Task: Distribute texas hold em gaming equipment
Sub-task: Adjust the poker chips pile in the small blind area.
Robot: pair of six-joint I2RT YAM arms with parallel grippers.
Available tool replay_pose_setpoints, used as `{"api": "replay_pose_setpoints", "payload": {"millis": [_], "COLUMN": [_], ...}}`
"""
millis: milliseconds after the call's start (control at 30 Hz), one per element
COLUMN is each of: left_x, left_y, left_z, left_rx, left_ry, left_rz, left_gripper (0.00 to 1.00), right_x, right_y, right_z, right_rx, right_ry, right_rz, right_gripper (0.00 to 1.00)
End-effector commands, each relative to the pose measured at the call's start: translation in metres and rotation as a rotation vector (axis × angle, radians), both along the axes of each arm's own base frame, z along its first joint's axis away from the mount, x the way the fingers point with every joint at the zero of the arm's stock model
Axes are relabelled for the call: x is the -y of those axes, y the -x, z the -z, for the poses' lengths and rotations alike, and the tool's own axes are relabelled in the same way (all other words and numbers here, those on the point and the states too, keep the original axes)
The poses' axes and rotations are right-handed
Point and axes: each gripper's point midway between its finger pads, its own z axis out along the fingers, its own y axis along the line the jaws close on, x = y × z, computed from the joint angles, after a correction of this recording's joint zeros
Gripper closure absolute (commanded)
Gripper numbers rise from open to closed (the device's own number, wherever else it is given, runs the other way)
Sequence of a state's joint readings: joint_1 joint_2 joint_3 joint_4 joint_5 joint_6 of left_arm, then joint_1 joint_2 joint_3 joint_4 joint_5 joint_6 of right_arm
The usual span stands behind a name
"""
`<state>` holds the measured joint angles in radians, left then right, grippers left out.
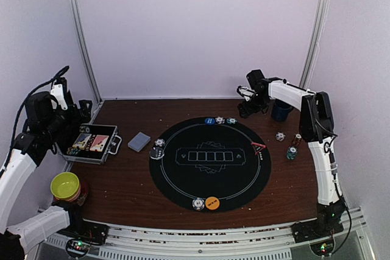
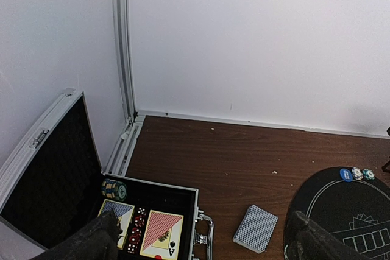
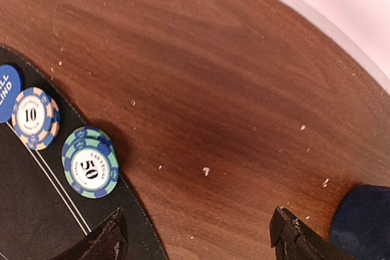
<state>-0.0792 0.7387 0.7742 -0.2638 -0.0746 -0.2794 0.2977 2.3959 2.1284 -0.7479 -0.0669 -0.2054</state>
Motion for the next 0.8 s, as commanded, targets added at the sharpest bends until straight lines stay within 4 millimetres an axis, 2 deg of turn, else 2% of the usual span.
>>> {"api": "replay_pose_setpoints", "payload": {"millis": [0,267,600,767], "left_x": [-0.004,-0.004,-0.005,-0.005], "left_y": [0.0,0.0,0.0,0.0], "left_z": [-0.013,-0.013,-0.013,-0.012], "left_rx": [0.043,0.043,0.043,0.041], "left_ry": [-0.004,-0.004,-0.004,-0.004], "left_rz": [-0.014,-0.015,-0.017,-0.016], "left_gripper": [0.02,0.02,0.02,0.02], "right_x": [0.002,0.002,0.0,-0.008], "right_y": [0.012,0.016,0.011,0.012], "right_z": [0.015,0.044,0.053,0.059], "right_rx": [-0.05,-0.107,-0.1,-0.104], "right_ry": [0.03,0.049,0.057,0.06], "right_rz": [0.005,0.006,0.014,-0.002], "right_gripper": [0.18,0.18,0.18,0.18]}}
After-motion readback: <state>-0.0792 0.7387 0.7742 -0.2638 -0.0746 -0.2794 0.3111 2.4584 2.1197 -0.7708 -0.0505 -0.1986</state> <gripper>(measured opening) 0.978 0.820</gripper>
